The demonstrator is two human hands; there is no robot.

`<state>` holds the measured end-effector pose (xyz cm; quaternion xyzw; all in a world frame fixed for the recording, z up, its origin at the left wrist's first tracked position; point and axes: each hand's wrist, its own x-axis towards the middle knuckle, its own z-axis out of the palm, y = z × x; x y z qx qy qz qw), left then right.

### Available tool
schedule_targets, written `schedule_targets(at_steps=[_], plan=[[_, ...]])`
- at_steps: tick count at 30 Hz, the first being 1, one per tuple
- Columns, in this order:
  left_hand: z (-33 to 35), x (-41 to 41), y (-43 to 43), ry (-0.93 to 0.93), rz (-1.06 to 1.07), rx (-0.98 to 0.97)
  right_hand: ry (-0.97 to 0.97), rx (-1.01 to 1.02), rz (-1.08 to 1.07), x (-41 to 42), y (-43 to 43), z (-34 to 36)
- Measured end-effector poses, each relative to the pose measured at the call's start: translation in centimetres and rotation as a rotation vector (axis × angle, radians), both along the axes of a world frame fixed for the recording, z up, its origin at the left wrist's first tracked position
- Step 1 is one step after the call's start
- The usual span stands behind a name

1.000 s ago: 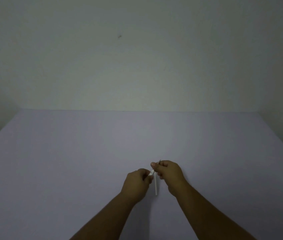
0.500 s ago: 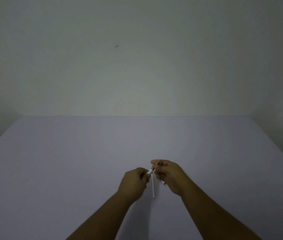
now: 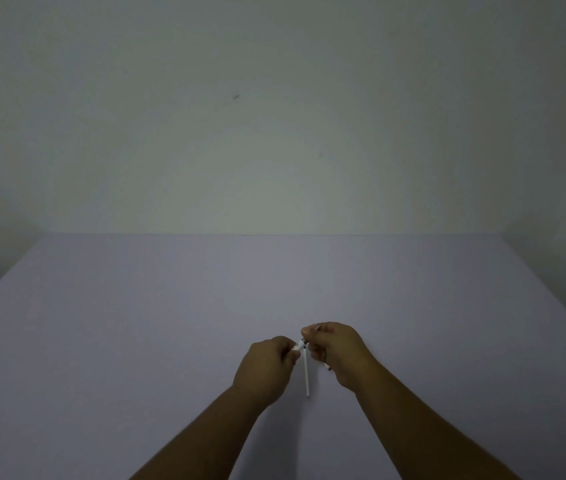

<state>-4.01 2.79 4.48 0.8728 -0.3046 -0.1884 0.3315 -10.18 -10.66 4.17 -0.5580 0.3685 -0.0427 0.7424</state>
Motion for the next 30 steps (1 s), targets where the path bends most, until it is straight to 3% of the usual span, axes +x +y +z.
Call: schedule_targets(at_steps=[3,7,12,16,22,26,30], plan=[[0.0,0.1,0.2,-0.017,0.011,0.006,-0.108,0.113,-0.04,0.0,0.0,0.1],[0.2,0.2,0.3,-0.02,0.007,0.014,0.015,0.026,-0.016,0.0,0.2,0.1],[0.4,0.4,0.2,-0.059,0.006,0.033,-0.098,0.124,-0.039,0.0,0.0,0.4],[0.4,0.4,0.2,-0.076,-0.001,0.027,0.026,0.05,-0.033,0.2,0.3,0.3],[0.4,0.7,0.2,-0.09,0.005,0.033,-0.078,0.13,-0.073,0.6,0.4,0.5],[0.5,0.8,0.0,-0.093,0.004,0.026,0.03,0.033,-0.032,0.7,0.5,0.6],[0.5,1.0,0.0,-0.102,0.009,0.031,-0.092,0.117,-0.071,0.9,0.2,0.5]])
